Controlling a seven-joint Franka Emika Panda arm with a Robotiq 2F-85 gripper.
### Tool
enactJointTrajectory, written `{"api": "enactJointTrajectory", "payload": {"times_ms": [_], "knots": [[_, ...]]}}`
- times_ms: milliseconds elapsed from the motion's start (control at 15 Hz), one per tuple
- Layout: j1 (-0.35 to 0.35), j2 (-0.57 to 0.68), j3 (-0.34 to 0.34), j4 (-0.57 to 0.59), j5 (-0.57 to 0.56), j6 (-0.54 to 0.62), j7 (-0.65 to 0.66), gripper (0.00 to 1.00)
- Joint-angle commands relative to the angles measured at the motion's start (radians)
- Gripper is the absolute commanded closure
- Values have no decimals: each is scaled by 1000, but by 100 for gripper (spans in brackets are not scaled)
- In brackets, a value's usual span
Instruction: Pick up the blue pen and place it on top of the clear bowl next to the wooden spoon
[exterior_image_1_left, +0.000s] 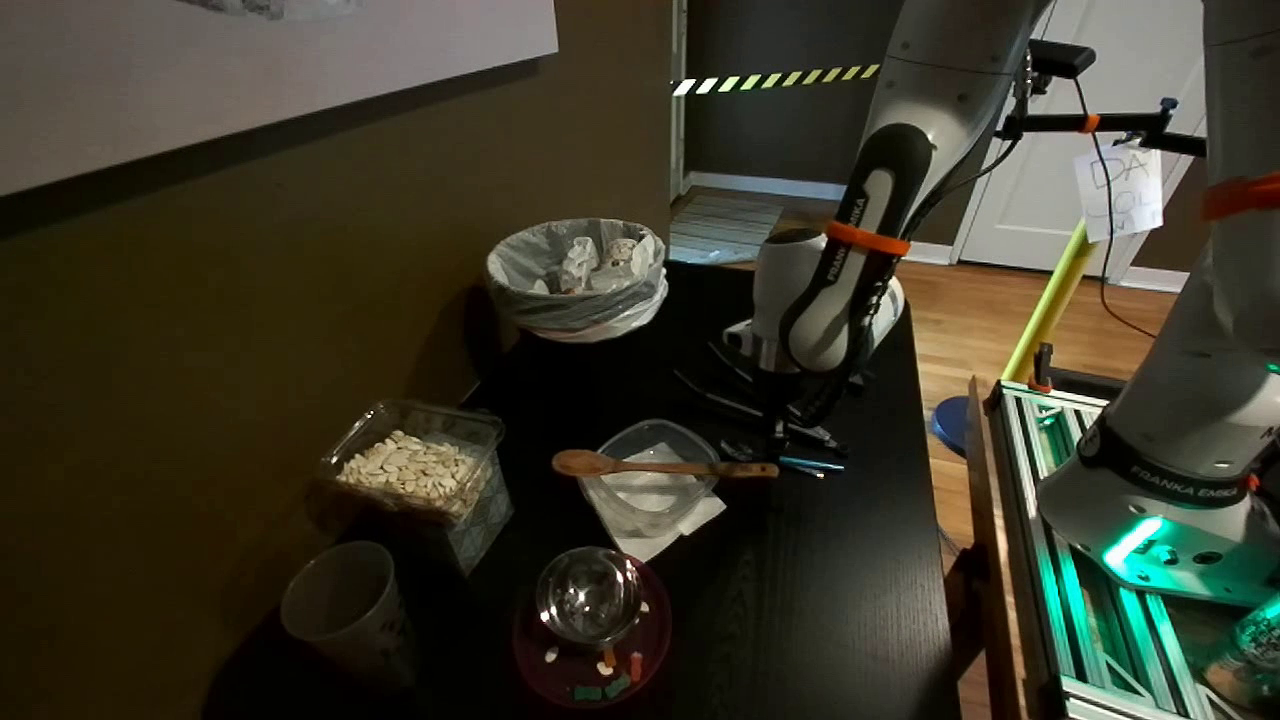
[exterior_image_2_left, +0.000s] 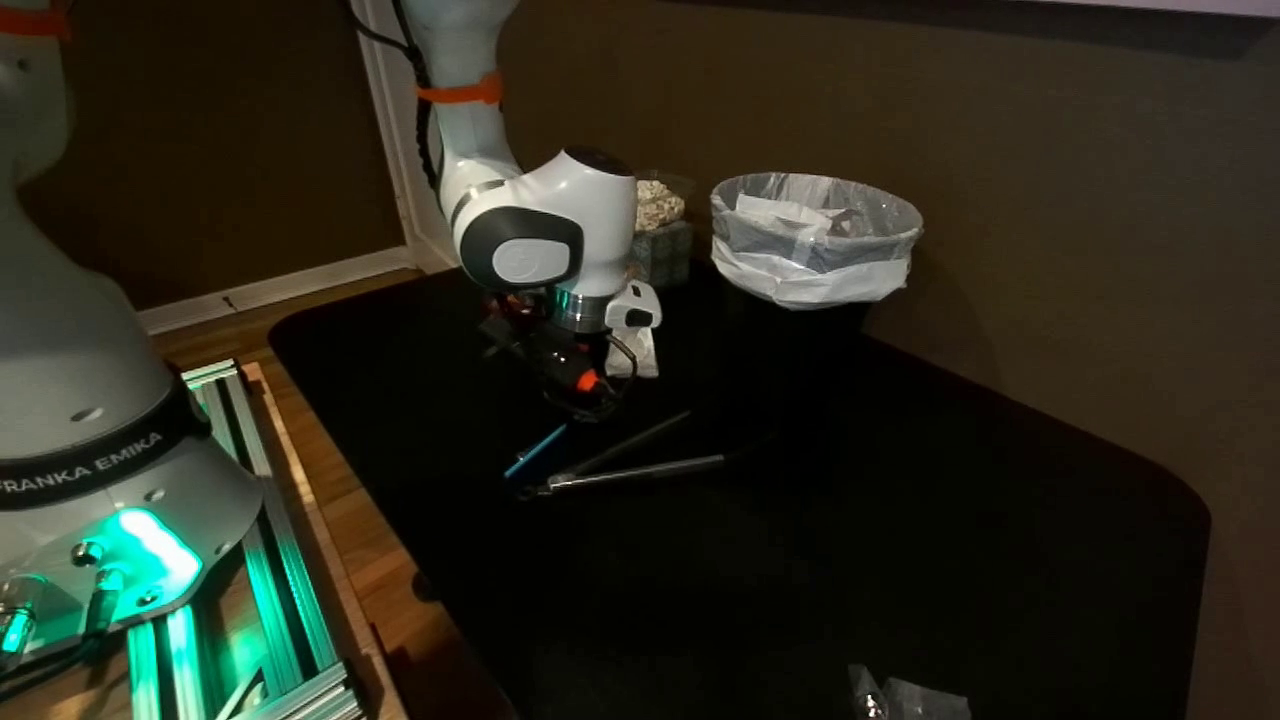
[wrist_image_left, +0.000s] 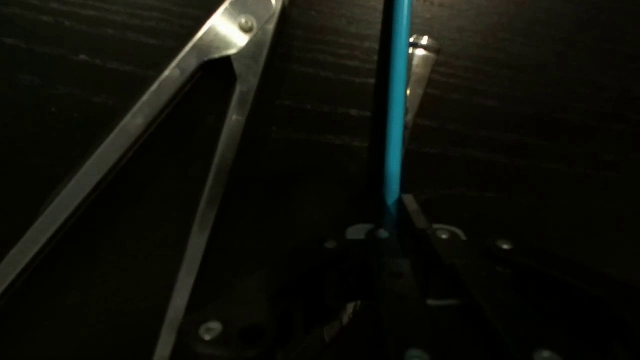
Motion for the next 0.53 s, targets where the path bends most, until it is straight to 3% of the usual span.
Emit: {"api": "enactJointTrajectory", "payload": {"times_ms": [0,67,333,467], "knots": [[-42,-67,56,-42,-22,-19,36,98],[-56,-105,80,-66,-13,-17,32,98],[27,-260,23,-134,-46,-17,100,98],[25,-314,44,-151,-19,-2,84,98]]}}
